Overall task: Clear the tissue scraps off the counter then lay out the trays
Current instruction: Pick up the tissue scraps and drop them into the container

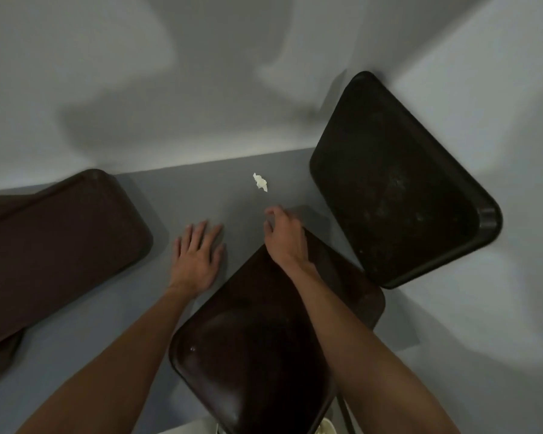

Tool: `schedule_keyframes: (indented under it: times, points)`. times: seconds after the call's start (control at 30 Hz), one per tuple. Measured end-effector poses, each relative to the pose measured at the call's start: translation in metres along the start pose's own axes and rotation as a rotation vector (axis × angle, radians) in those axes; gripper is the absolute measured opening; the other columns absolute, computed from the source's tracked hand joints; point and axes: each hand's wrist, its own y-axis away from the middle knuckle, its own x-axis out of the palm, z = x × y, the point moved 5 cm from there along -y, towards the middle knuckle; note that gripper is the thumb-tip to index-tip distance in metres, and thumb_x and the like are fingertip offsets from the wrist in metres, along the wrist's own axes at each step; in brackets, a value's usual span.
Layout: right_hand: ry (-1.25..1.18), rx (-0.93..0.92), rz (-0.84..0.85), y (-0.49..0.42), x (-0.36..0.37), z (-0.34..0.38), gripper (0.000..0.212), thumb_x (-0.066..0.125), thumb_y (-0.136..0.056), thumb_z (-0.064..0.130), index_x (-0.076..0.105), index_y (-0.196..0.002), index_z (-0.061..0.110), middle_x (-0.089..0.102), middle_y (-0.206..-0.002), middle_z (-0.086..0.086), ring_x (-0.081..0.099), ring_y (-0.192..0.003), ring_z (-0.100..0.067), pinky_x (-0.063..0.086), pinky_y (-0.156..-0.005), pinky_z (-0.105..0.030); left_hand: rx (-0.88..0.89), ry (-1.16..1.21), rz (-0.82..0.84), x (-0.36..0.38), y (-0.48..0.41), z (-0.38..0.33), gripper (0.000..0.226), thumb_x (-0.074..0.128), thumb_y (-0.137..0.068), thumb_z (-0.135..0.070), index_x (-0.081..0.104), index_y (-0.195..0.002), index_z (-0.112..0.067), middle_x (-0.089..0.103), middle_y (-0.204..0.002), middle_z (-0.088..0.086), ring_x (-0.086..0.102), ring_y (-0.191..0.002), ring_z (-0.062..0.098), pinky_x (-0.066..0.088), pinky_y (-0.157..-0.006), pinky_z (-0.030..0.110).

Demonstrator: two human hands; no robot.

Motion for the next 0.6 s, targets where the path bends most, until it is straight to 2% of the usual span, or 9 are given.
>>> schedule_keyframes:
  times: [0.07, 0.13, 0.2, 0.3, 0.37, 0.43, 0.53, 0.6]
  points:
    - [0.052, -0.065, -0.019, -0.036, 0.009, 0.006, 0.042, 0.065, -0.101, 0.021, 0.053, -0.141, 0.022, 0.061, -0.133, -0.007, 0.061, -0.119, -0.024, 0.052, -0.090, -0.033, 0.004, -0.056, -0.028, 0.000, 0.003, -0.001, 0.056, 0.019, -0.108, -0.059, 0.009, -0.161, -0.045, 0.006, -0.172, -0.009, -0.004, -0.159, 0.021, 0.004, -0.128, 0.050]
    - [0.122, -0.103, -0.011, -0.067, 0.021, 0.010, 0.051, 0.064, -0.101, 0.020, 0.048, -0.149, 0.023, 0.050, -0.146, -0.011, 0.055, -0.128, -0.030, 0.053, -0.100, -0.040, 0.000, -0.078, -0.051, 0.000, 0.004, -0.002, 0.056, 0.019, -0.108, -0.058, 0.008, -0.161, -0.045, 0.005, -0.172, -0.010, -0.005, -0.159, 0.019, 0.006, -0.128, 0.051]
    - [0.166, -0.102, 0.044, -0.095, 0.036, 0.007, 0.053, 0.059, -0.103, 0.015, 0.045, -0.153, 0.024, 0.036, -0.160, -0.013, 0.046, -0.137, -0.035, 0.049, -0.108, -0.047, -0.006, -0.091, -0.055, 0.003, 0.002, -0.002, 0.056, 0.021, -0.108, -0.057, 0.010, -0.161, -0.045, 0.006, -0.172, -0.011, -0.004, -0.159, 0.019, 0.007, -0.128, 0.052]
    - [0.189, -0.105, 0.116, -0.122, 0.055, 0.005, 0.054, 0.051, -0.102, 0.006, 0.046, -0.153, 0.023, 0.024, -0.168, -0.013, 0.033, -0.146, -0.037, 0.040, -0.116, -0.047, -0.014, -0.112, -0.055, 0.005, 0.000, 0.000, 0.056, 0.022, -0.108, -0.057, 0.010, -0.161, -0.046, 0.006, -0.172, -0.012, -0.004, -0.160, 0.018, 0.009, -0.127, 0.052]
    - [0.252, -0.141, 0.107, -0.128, 0.058, 0.008, 0.045, 0.046, -0.101, 0.004, 0.053, -0.145, 0.012, 0.038, -0.159, -0.016, 0.041, -0.138, -0.038, 0.042, -0.109, -0.043, -0.017, -0.115, -0.064, 0.004, 0.001, 0.000, 0.055, 0.024, -0.108, -0.056, 0.011, -0.161, -0.046, 0.008, -0.172, -0.011, -0.002, -0.160, 0.018, 0.010, -0.127, 0.052]
    - [0.301, -0.175, 0.107, -0.128, 0.057, 0.009, 0.035, 0.037, -0.105, 0.006, 0.057, -0.133, -0.001, 0.052, -0.142, -0.022, 0.049, -0.129, -0.040, 0.043, -0.102, -0.044, -0.018, -0.119, -0.072, 0.003, 0.001, 0.000, 0.056, 0.025, -0.107, -0.056, 0.013, -0.161, -0.046, 0.010, -0.172, -0.011, -0.001, -0.160, 0.018, 0.010, -0.127, 0.052]
    - [0.224, -0.190, 0.122, -0.119, 0.048, 0.012, 0.041, 0.029, -0.110, 0.016, 0.054, -0.131, -0.009, 0.055, -0.133, -0.031, 0.052, -0.124, -0.046, 0.041, -0.101, -0.049, -0.014, -0.114, -0.077, 0.002, 0.000, 0.000, 0.056, 0.026, -0.107, -0.056, 0.014, -0.161, -0.045, 0.010, -0.172, -0.011, 0.000, -0.160, 0.018, 0.010, -0.128, 0.051]
    - [0.217, -0.179, 0.125, -0.113, 0.042, 0.011, 0.039, 0.030, -0.110, 0.013, 0.056, -0.127, -0.010, 0.057, -0.128, -0.032, 0.054, -0.119, -0.047, 0.041, -0.097, -0.050, -0.013, -0.119, -0.077, 0.002, 0.001, -0.001, 0.056, 0.025, -0.107, -0.056, 0.014, -0.161, -0.045, 0.010, -0.172, -0.011, -0.001, -0.160, 0.018, 0.009, -0.128, 0.051]
